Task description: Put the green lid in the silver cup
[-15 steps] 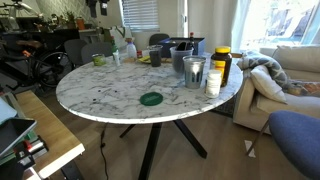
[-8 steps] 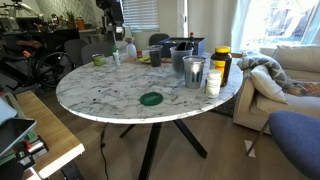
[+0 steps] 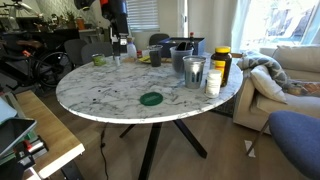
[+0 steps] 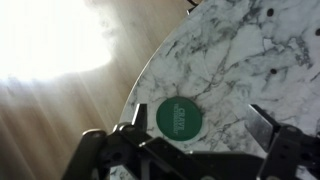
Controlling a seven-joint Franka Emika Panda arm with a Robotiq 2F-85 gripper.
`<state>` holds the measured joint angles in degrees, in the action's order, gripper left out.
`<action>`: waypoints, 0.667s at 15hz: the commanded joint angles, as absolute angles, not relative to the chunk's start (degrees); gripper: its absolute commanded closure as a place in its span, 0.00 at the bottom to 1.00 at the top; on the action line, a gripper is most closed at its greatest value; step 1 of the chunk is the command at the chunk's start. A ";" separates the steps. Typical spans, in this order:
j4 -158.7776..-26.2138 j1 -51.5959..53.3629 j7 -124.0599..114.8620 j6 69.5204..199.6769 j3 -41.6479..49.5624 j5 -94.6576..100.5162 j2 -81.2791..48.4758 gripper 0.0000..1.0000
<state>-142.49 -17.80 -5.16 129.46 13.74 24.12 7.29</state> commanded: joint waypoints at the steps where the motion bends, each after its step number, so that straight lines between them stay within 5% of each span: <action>1: -142.84 -18.70 -6.26 141.93 14.97 28.49 5.88 0.00; 7: -143.32 -18.51 3.55 169.33 18.20 11.76 -6.66 0.00; 10: -142.32 -22.06 10.62 167.91 15.41 -1.89 -12.85 0.00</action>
